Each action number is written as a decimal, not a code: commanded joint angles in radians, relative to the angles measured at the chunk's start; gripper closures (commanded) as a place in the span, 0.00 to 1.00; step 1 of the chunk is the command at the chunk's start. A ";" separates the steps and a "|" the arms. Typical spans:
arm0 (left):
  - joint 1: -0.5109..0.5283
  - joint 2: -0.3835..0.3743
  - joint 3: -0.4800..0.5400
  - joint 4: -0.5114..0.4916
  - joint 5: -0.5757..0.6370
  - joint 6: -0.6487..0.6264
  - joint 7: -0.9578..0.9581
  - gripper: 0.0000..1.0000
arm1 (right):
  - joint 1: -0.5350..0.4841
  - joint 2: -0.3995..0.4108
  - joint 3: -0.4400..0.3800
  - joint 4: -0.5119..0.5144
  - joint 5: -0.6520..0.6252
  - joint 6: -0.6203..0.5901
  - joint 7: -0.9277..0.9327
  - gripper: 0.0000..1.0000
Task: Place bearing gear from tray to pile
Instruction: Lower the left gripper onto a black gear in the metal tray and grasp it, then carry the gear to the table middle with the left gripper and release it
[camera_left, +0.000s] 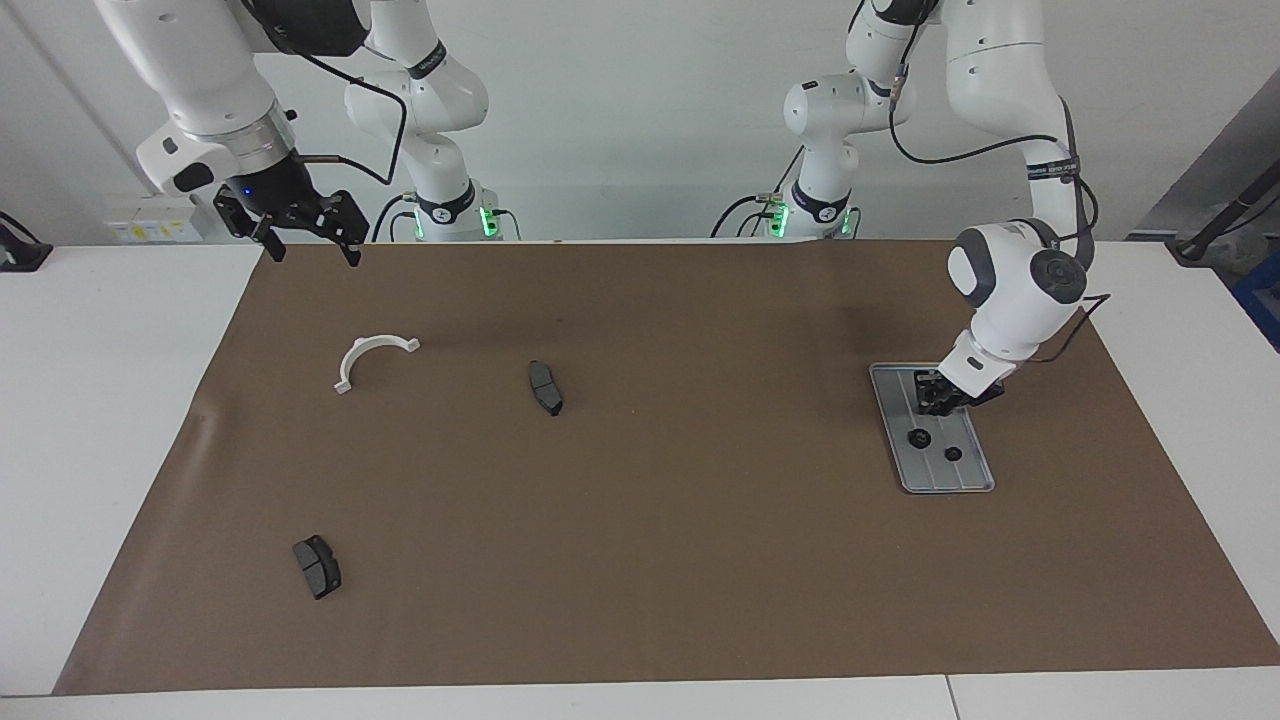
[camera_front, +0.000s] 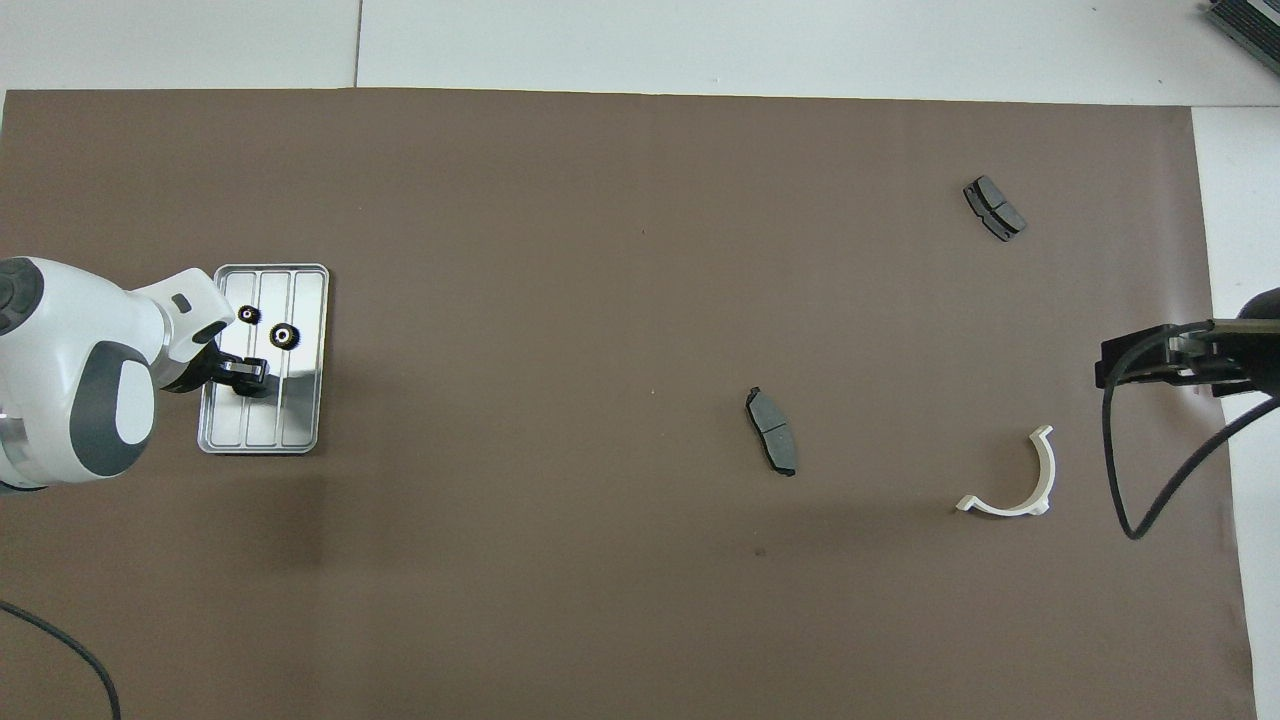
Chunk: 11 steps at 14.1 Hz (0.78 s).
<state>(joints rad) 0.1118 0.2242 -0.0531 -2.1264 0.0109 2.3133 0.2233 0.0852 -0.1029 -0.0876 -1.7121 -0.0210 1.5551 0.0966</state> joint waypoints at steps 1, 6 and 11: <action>-0.006 -0.014 0.003 0.012 -0.003 -0.031 0.007 0.85 | -0.005 -0.029 0.003 -0.037 0.004 0.026 -0.009 0.00; -0.104 0.000 0.001 0.153 -0.006 -0.141 -0.109 0.85 | -0.005 -0.029 0.003 -0.037 0.004 0.026 -0.009 0.00; -0.305 -0.006 -0.001 0.174 -0.009 -0.178 -0.434 0.84 | -0.005 -0.031 0.003 -0.041 0.004 0.026 -0.012 0.00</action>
<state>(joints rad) -0.1171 0.2220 -0.0676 -1.9656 0.0104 2.1678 -0.1000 0.0852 -0.1052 -0.0876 -1.7160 -0.0210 1.5551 0.0966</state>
